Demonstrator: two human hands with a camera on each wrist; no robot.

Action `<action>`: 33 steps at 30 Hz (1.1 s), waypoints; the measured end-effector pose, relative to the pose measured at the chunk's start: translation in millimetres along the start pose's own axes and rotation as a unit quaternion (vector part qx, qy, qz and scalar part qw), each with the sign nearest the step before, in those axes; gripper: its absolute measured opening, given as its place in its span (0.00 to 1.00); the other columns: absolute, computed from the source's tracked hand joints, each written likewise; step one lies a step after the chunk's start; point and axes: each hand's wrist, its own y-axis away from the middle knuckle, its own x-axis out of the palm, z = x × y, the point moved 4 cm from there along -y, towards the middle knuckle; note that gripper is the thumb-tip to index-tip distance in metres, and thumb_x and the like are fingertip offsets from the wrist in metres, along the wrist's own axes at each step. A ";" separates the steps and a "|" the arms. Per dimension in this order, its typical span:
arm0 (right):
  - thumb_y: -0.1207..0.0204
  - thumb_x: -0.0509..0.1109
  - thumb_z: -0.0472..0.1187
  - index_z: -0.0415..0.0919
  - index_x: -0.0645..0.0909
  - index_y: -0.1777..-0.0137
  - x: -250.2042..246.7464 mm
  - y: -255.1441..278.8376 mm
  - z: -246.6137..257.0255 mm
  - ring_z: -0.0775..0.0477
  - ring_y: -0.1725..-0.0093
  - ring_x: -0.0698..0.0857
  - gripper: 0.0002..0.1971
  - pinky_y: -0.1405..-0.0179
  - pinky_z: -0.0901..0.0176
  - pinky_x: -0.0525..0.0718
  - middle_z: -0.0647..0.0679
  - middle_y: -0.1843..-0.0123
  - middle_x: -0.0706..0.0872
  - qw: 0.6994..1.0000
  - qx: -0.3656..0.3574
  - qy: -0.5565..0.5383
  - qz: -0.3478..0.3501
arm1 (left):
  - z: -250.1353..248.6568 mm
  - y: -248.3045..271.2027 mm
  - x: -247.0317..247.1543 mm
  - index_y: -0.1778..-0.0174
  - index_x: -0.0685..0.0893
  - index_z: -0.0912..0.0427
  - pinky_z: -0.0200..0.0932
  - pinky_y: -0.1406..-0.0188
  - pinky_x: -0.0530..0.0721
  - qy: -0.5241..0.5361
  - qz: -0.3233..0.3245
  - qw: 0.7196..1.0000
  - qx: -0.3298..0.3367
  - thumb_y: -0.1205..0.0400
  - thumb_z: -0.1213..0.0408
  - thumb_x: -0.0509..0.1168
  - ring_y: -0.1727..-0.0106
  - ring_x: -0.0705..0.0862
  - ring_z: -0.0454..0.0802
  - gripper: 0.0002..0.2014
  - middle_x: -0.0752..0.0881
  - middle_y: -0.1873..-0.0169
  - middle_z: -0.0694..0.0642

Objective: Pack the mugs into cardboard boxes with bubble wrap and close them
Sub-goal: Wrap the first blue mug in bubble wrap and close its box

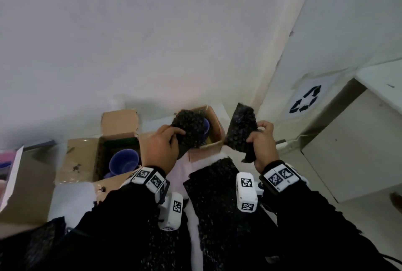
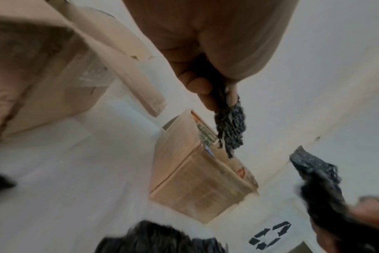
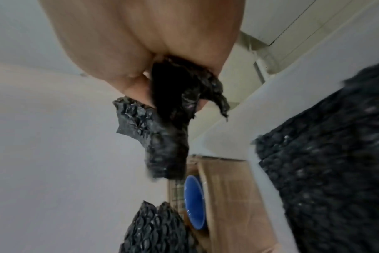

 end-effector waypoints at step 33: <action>0.27 0.65 0.43 0.53 0.87 0.49 127.9 -70.8 -7.7 0.40 0.32 0.69 0.11 0.27 0.32 0.42 0.55 0.45 0.84 0.580 -0.371 0.709 0.153 | 21.5 -41.6 35.1 0.54 0.87 0.55 0.50 0.55 0.80 -0.124 0.045 0.991 0.002 0.24 0.61 0.71 0.52 0.79 0.56 0.05 0.85 0.57 0.53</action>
